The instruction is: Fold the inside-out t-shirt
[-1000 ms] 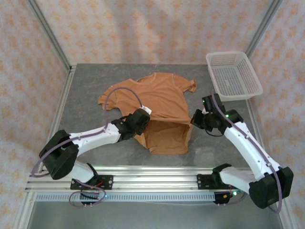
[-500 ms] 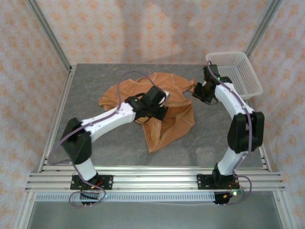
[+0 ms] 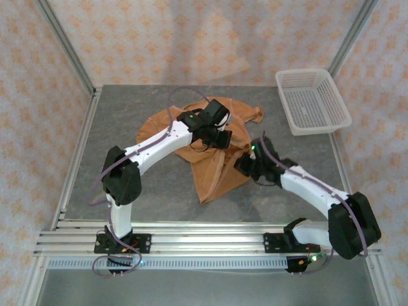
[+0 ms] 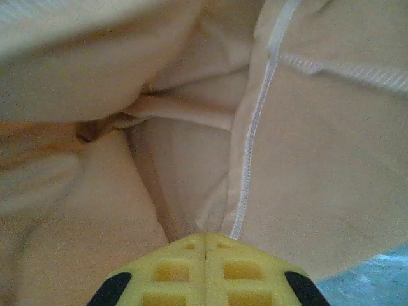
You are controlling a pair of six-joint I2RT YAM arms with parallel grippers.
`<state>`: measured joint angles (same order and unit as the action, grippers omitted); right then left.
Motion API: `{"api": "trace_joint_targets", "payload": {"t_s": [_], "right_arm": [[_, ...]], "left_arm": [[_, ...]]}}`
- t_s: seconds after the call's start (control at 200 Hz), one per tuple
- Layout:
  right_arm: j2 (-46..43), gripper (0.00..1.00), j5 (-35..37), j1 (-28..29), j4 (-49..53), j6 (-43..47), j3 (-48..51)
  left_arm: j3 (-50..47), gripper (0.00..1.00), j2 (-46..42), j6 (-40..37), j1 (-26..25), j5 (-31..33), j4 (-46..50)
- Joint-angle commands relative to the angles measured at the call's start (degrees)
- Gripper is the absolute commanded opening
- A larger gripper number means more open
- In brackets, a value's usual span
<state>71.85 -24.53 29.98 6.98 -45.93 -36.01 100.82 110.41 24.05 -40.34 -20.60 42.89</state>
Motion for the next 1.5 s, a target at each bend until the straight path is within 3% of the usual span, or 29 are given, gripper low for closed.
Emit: {"api": "trace_joint_targets", "payload": {"t_s": [0.0,0.195,0.35,0.405,0.46,0.52,0.681,0.991,1.156,1.311,1.406,1.496], "right_arm": [[4.60,0.00,10.81,5.77,-25.12,-11.28,3.79],[21.54,0.00,12.10,8.91,-41.68,-14.57,-1.83],[32.84,0.01,15.51,9.06,-49.22,-15.72,-11.23],[35.03,0.17,17.48,9.05,-48.10,-14.68,-15.22],[36.73,0.44,19.78,8.90,-43.65,-13.37,-20.34],[38.12,0.65,22.17,8.87,-38.73,-11.76,-25.21],[44.06,0.82,25.69,8.78,-28.95,-12.20,-37.17],[55.97,0.82,26.57,6.99,-13.25,-17.74,-52.79],[48.14,0.78,25.97,5.70,-16.54,-15.24,-41.50],[36.21,0.71,30.37,3.27,-14.79,-11.33,-28.84],[32.39,0.67,32.99,2.72,-9.49,-7.44,-27.93],[32.28,0.67,29.17,3.14,-10.41,-6.58,-28.58]], "left_arm": [[2.56,0.00,-3.65,2.49,0.26,-0.92,3.38],[3.02,0.00,-6.83,6.19,0.26,-1.48,2.40],[4.09,0.00,-9.92,14.17,-0.12,-2.88,-1.00],[4.89,0.00,-11.08,15.76,-0.88,-2.38,-2.16],[6.37,0.00,-11.95,16.26,-1.98,-1.38,-2.11],[8.45,0.00,-12.44,16.44,-3.21,-0.69,-1.42],[10.10,0.00,-14.19,17.14,-6.45,-0.14,-2.09],[9.28,0.00,-20.23,14.69,-6.92,2.29,-0.56],[6.06,0.00,-21.63,12.34,-1.25,3.03,2.01],[4.22,0.00,-20.50,10.48,1.40,2.36,2.69],[4.30,0.00,-18.84,10.78,1.45,0.48,2.08],[3.53,0.00,-17.49,12.07,1.40,-1.12,0.20]]}}
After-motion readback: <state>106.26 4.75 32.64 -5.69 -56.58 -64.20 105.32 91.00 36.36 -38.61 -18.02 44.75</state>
